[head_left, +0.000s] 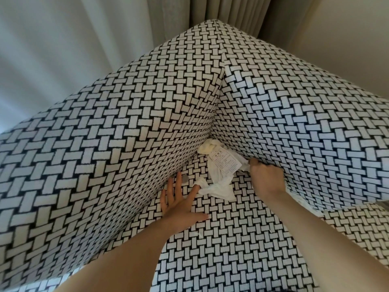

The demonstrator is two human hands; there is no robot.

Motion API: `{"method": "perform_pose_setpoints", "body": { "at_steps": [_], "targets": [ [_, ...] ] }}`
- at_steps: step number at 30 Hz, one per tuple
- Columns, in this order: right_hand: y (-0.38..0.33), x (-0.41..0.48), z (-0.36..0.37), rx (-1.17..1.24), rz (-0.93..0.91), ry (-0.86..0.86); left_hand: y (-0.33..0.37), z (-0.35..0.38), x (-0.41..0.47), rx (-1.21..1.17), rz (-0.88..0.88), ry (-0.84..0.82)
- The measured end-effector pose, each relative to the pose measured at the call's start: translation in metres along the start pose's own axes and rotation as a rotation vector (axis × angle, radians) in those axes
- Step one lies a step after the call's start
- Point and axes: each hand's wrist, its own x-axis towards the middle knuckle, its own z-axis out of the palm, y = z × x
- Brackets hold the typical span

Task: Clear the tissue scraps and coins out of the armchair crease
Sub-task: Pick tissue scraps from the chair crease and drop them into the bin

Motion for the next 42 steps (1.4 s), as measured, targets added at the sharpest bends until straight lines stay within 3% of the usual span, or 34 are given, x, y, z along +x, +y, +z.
{"method": "perform_pose_setpoints", "body": {
  "at_steps": [10,12,14,17,21,23,30,36,42],
  "targets": [
    [0.015,-0.032,-0.002,0.1,-0.015,0.317,0.0,0.0,0.0,-0.013,0.005,-0.001],
    [0.017,-0.037,-0.007,0.073,-0.023,0.291,0.0,0.0,0.0,-0.021,0.009,-0.005],
    [0.014,-0.037,-0.013,0.02,-0.044,0.152,-0.001,0.001,0.001,-0.019,0.006,0.001],
    [0.013,-0.037,-0.029,0.128,-0.053,0.116,-0.001,0.002,0.002,-0.013,0.002,0.004],
    [-0.001,-0.046,-0.037,0.354,-0.097,0.435,-0.001,0.001,0.001,-0.021,0.0,0.002],
    [-0.013,-0.049,-0.029,0.447,-0.179,0.478,0.0,0.001,0.001,-0.019,-0.005,0.003],
    [-0.043,-0.066,0.016,0.414,-0.212,0.369,-0.002,0.001,0.001,-0.028,0.003,0.018],
    [-0.043,-0.081,0.025,0.553,-0.137,0.418,-0.005,-0.003,0.001,-0.086,0.006,0.01],
    [-0.032,-0.111,0.03,0.713,-0.085,0.292,-0.004,-0.009,-0.01,-0.292,0.05,0.092]
  ]
}}
